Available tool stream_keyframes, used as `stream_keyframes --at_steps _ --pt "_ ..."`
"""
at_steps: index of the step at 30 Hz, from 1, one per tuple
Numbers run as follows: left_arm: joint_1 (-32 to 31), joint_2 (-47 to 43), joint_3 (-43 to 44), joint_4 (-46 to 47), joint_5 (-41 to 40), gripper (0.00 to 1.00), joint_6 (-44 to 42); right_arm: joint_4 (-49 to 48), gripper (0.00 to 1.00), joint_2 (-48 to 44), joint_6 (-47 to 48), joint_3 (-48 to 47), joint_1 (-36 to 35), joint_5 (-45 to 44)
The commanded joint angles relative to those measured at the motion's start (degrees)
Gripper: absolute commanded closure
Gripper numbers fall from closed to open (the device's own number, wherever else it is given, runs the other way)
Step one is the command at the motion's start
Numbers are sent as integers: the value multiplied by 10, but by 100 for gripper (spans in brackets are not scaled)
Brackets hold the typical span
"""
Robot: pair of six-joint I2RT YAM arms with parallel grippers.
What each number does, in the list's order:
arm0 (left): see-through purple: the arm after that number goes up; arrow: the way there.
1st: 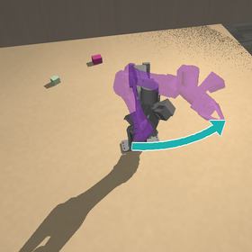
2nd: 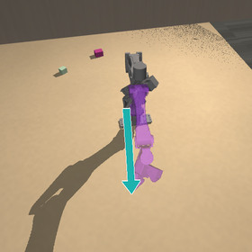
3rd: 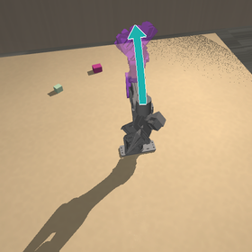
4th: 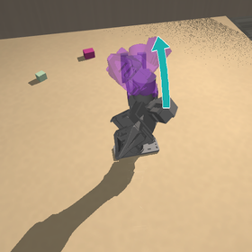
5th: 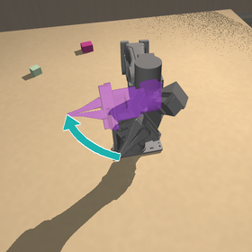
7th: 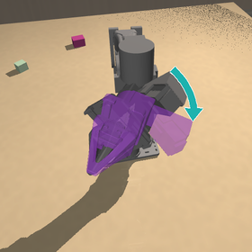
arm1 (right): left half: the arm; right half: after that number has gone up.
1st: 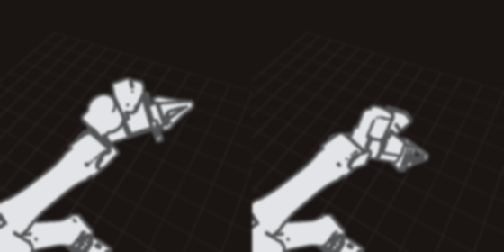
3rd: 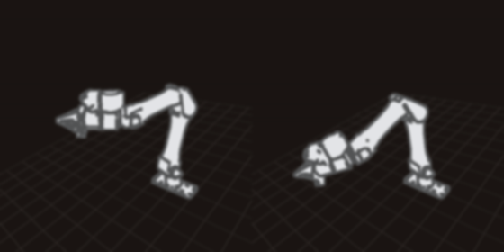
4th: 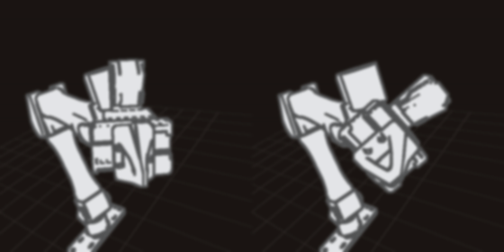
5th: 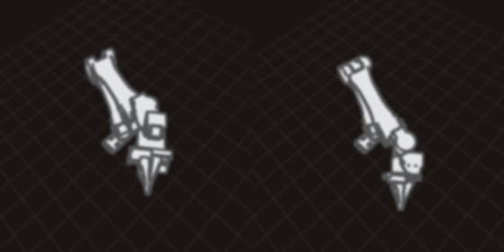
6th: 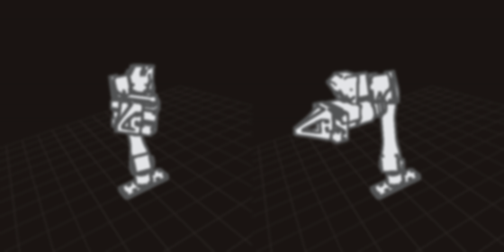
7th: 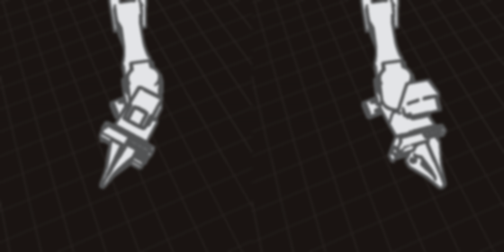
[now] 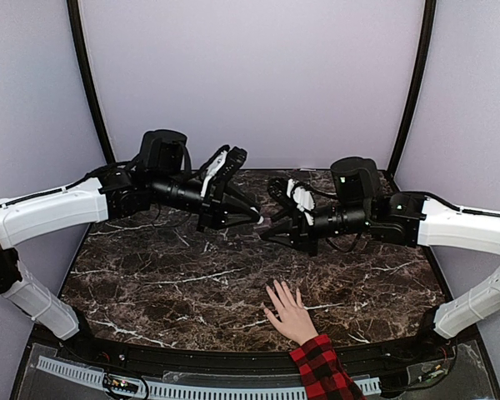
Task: Paint the nails
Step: Unscrew the cap of the nail polish bottle.
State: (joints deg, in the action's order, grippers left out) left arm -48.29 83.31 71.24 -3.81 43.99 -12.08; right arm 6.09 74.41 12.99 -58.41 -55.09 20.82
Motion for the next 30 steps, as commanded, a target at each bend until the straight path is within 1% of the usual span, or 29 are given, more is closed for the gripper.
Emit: stream_keyframes --at_steps 1,2,3,4,6,8,10,18,23,28,30 --pt "-3 -1 17 -12 3 81 -10 -23 100 1 2 -14 2 7" --pt "-3 -1 17 -13 1 83 -9 -24 100 0 1 -14 2 7" --pt "-3 -1 17 -14 0 82 -9 -23 100 -1 2 -14 2 8" --pt "-3 -1 17 -15 -1 75 -10 -24 100 -1 1 -14 2 7" --pt "-3 -4 13 -15 -2 67 -10 -24 100 0 1 -13 2 8" --pt "-3 -8 11 -16 -8 63 -11 -23 100 0 2 -13 2 8" --pt "-3 -10 11 -22 -16 62 -15 -23 100 -1 1 -12 2 8" --pt "-3 -11 11 -34 -30 65 -22 -25 100 -5 2 -10 2 9" --pt "-3 -12 11 -32 -28 74 -22 -22 100 -4 2 -10 2 10" --pt "-3 -16 9 -29 -24 78 -21 -22 100 1 3 -9 2 8" --pt "-3 -17 9 -28 -23 82 -20 -21 100 2 3 -9 2 8"
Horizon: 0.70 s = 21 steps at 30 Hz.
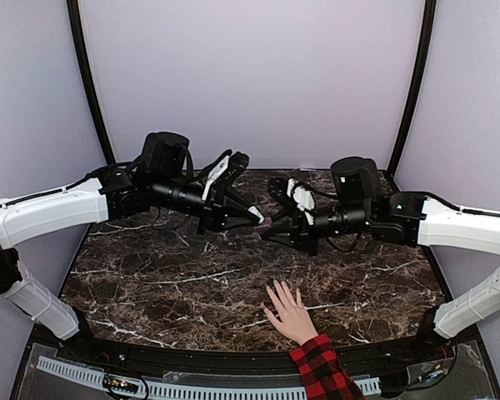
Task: Paint the nails
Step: Unscrew the cap of the nail polish bottle.
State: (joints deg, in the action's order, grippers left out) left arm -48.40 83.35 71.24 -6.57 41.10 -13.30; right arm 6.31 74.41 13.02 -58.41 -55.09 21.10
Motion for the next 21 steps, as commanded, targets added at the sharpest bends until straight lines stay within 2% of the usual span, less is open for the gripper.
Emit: stream_keyframes --at_steps 1,3,4,6,8,16,21 --pt "-2 -19 9 0 6 83 -6 -23 100 3 3 -9 2 6" --pt "-2 -20 8 1 6 77 -6 -21 100 4 3 -9 2 6" --pt "-2 -20 8 0 6 69 -6 -21 100 3 3 -9 2 6" --pt "-2 -21 8 2 6 63 -4 -22 100 3 2 -10 2 6" --pt "-2 -21 7 4 6 62 -4 -22 100 4 2 -9 2 6" --pt "-2 -22 5 9 10 68 -3 -21 100 9 2 -11 2 5" --pt "-2 -22 4 14 15 80 0 -20 100 8 2 -11 2 6"
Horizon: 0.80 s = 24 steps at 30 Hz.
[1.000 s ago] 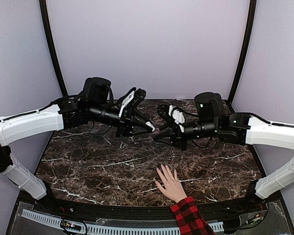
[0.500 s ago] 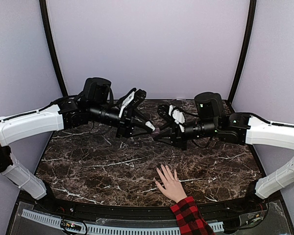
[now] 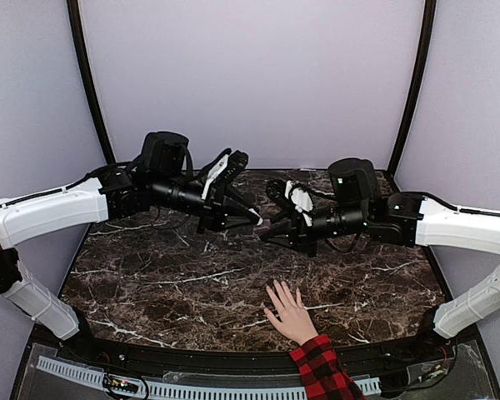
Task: Paint the nails
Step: Unscrew the cap of the nail polish bottle, then pick up the nail polish bottle cap from the nail polish bottle.
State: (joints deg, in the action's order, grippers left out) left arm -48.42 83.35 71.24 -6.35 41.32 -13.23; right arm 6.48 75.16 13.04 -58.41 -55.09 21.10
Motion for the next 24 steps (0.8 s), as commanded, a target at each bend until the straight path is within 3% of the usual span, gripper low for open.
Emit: stream_keyframes --at_steps 1,6,24 --pt "-2 -22 4 12 14 82 0 -22 100 0 2 -11 2 6" --pt "-2 -24 5 7 10 90 -3 -24 100 -4 3 -8 2 6" --pt "-2 -34 13 0 1 98 2 -13 100 10 6 -9 -1 -10"
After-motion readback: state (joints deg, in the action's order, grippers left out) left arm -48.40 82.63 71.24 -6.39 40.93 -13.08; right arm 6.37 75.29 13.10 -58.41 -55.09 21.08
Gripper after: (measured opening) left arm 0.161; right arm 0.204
